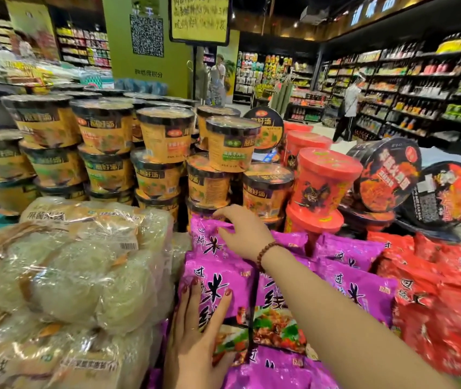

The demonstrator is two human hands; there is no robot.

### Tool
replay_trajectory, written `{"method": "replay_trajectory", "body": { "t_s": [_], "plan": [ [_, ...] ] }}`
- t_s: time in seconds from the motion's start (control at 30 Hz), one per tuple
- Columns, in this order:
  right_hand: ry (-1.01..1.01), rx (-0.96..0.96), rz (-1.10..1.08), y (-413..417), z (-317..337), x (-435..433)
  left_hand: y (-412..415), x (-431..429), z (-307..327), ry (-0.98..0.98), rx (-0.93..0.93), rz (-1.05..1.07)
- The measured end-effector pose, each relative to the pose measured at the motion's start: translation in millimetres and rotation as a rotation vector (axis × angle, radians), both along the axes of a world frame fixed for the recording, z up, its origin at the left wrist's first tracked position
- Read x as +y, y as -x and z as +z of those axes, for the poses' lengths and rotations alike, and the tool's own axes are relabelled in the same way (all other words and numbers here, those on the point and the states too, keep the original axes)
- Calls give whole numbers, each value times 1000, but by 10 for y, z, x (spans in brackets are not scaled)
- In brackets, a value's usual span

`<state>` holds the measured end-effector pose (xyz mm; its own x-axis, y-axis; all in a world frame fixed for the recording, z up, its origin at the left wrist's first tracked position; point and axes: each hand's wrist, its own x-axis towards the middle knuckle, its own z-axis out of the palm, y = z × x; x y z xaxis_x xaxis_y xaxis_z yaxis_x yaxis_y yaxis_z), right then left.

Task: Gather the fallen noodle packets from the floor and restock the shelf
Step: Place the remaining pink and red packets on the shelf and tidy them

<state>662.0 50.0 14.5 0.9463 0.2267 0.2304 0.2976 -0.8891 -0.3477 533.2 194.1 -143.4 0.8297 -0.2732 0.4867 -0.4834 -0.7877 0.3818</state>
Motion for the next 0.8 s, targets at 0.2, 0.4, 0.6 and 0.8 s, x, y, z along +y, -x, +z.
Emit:
{"method": "replay_trajectory", "body": {
  "t_s": [0.2, 0.4, 0.6, 0.8],
  "plan": [
    [112, 17, -154, 119, 26, -537, 106, -178, 191, 120, -173, 21],
    [267, -6, -355, 146, -3, -504, 6, -415, 245, -118, -64, 45],
    [293, 89, -326, 228, 21, -483, -59, -549, 215, -253, -96, 37],
    [265, -18, -177, 85, 248, -308, -99, -582, 139, -264, -141, 72]
  ]
}}
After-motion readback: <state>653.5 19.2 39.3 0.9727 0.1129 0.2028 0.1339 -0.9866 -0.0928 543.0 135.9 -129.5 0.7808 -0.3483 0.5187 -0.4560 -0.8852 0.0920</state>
